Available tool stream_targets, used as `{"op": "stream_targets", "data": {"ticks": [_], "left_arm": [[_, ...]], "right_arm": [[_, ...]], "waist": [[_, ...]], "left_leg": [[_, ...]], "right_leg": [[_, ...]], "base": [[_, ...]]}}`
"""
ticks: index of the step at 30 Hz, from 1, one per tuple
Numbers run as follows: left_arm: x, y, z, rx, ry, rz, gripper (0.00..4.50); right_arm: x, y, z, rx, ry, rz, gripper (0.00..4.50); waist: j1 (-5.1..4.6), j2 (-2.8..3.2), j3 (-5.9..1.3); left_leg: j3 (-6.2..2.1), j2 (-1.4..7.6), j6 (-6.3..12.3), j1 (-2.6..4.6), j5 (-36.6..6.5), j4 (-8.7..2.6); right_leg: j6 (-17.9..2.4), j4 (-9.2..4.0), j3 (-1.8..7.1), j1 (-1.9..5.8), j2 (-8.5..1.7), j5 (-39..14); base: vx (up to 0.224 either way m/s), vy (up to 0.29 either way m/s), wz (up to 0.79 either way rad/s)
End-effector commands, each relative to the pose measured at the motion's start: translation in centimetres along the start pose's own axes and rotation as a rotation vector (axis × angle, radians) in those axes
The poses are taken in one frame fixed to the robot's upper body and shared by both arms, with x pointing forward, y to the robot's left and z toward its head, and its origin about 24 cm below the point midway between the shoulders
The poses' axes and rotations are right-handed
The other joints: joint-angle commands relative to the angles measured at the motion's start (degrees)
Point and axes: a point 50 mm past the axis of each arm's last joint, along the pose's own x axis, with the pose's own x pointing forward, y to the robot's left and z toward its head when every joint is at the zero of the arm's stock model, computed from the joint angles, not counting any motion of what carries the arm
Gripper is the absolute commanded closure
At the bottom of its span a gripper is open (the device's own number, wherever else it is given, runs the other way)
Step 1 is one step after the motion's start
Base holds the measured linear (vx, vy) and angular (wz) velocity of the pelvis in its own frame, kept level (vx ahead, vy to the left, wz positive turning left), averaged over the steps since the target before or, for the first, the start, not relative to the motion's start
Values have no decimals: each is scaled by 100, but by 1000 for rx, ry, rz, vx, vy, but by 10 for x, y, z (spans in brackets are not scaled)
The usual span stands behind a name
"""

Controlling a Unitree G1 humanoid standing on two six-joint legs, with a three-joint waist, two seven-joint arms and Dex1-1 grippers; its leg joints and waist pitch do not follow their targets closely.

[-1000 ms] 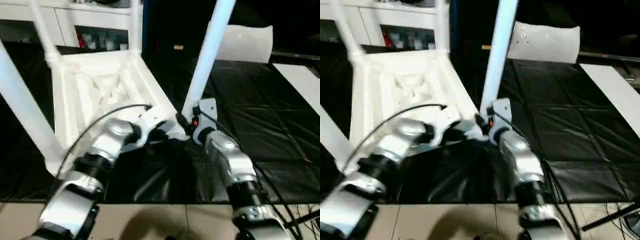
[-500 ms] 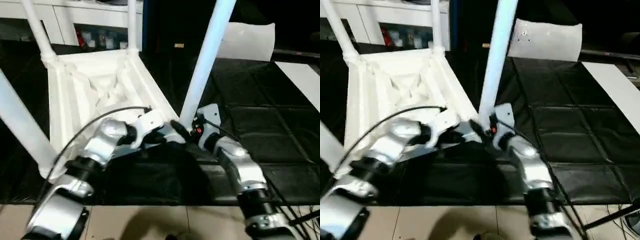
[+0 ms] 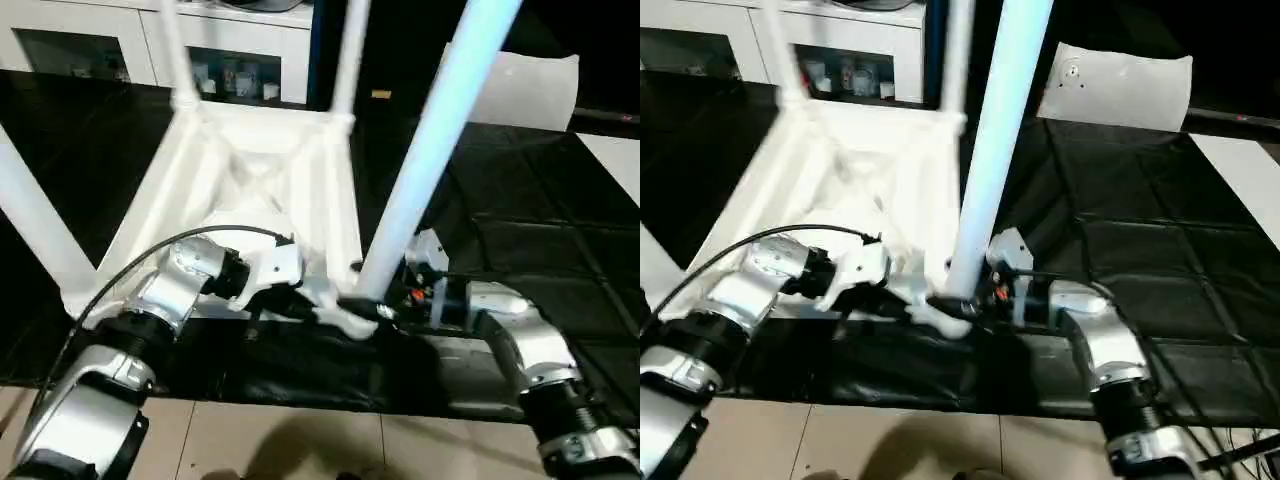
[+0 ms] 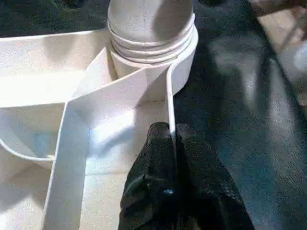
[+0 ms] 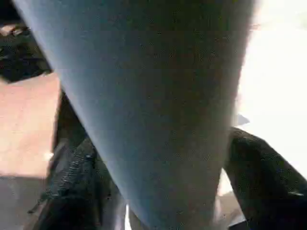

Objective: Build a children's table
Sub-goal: Rotate leg to tighten

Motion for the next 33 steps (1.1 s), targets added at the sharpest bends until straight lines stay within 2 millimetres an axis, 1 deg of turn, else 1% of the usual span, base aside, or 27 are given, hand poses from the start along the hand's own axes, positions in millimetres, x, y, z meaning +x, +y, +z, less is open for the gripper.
{"op": "stream_targets", "data": {"ticks": [1,3,4,6,10,12,13,15,17,18,21,23,24,25,26,27,28,29,30,31,32,33], "left_arm": [[10,-5,6,72,37,-142,450],[9,-7,5,90,55,-175,450],[9,-7,5,92,58,-180,450],[8,-7,4,102,65,-193,450],[6,-7,4,111,71,-204,450],[6,-7,3,114,73,-210,450],[5,-7,3,117,78,-214,450],[4,-6,3,118,80,-215,450],[4,-6,2,117,83,-210,450],[3,-6,2,116,83,-207,450],[4,-3,2,86,59,-166,450],[5,-1,3,50,34,-123,450],[7,4,5,14,8,-59,450],[8,7,5,-25,3,-11,450],[9,9,5,-53,1,21,450],[10,12,7,-71,-10,61,450],[11,12,7,-73,-13,64,450],[17,17,13,-129,-71,139,450],[17,17,13,-130,-72,140,450],[24,21,19,-178,-108,202,450],[28,24,22,-196,-123,241,450],[31,25,24,-205,-132,264,450]], "right_arm": [[-2,0,3,-6,13,57,140],[-4,0,2,-5,29,89,166],[-4,0,2,-4,31,95,172],[-4,0,3,-5,37,116,177],[-3,2,4,-2,38,149,213],[-2,3,4,-2,41,166,218],[-1,4,4,1,45,183,232],[0,5,3,2,45,189,237],[1,6,3,5,44,196,237],[2,7,3,7,43,199,239],[5,11,2,34,21,195,241],[7,11,2,62,-1,165,241],[12,11,2,89,-19,95,241],[17,9,1,86,-24,31,241],[19,8,1,82,-26,-13,241],[24,6,0,85,-26,-72,241],[24,6,0,86,-26,-78,241],[36,1,-2,119,-34,-223,242],[36,1,-2,119,-34,-224,244],[47,-4,-2,157,-42,-345,244],[55,-6,-1,166,-44,-395,245],[59,-6,0,168,-44,-420,247]], "waist": [[-17,60,-377],[29,62,-380],[36,66,-381],[40,66,-373],[52,46,-377],[54,51,-378],[53,56,-381],[59,49,-380],[68,67,-378],[66,63,-376],[87,70,-378],[100,75,-378],[110,72,-359],[99,71,-349],[90,83,-341],[63,85,-321],[56,74,-319],[25,71,-312],[-20,69,-306],[-84,45,-310],[-117,54,-310],[-185,43,-316]], "left_leg": [[-24,253,454,-24,-434,-368],[-11,267,436,-19,-417,-362],[-13,269,428,-21,-431,-364],[-13,267,402,-25,-464,-366],[-18,255,361,-39,-464,-363],[-17,255,363,-38,-409,-361],[-19,259,365,-35,-396,-362],[-17,260,371,-30,-400,-362],[-18,264,356,-26,-430,-365],[-18,265,350,-27,-442,-366],[-17,265,320,-26,-444,-368],[-14,267,303,-14,-432,-370],[-16,264,248,-13,-515,-383],[-20,263,200,-10,-574,-394],[-26,259,144,7,-695,-402],[-42,228,33,6,-928,-413],[-50,216,2,14,-999,-415],[-62,209,-18,11,-1075,-421],[-75,207,-68,-10,-1074,-431],[-93,202,-112,-37,-1086,-445],[-99,197,-135,-46,-1094,-444],[-114,178,-137,-66,-1130,-438]], "right_leg": [[-1436,-339,331,363,-486,-504],[-1439,-326,324,363,-488,-479],[-1431,-325,318,361,-486,-506],[-1414,-330,315,357,-479,-568],[-1335,-341,315,371,-484,-700],[-1333,-337,313,361,-481,-644],[-1347,-328,311,361,-481,-599],[-1352,-327,308,357,-480,-588],[-1362,-333,309,354,-486,-622],[-1360,-335,308,354,-485,-636],[-1356,-328,312,360,-479,-607],[-1369,-325,312,356,-476,-567],[-1313,-349,319,348,-478,-725],[-1270,-366,320,335,-488,-880],[-1231,-390,315,317,-498,-1126],[-1051,-465,312,319,-508,-1775],[-945,-503,305,316,-510,-2074],[-789,-550,308,306,-509,-2436],[-713,-550,302,291,-501,-2573],[-613,-551,285,310,-496,-2730],[-582,-559,280,294,-494,-2775],[-514,-576,262,304,-493,-2906]], "base": [[0,0,0],[0,0,0],[0,0,0],[0,0,0],[0,0,0],[0,0,0],[0,0,0],[0,0,0],[0,0,0],[0,0,0],[0,0,0],[0,0,0],[0,0,0],[0,0,0],[0,0,0],[0,0,0],[0,0,0],[0,0,0],[0,0,0],[0,0,0],[0,0,0],[0,0,0]]}}
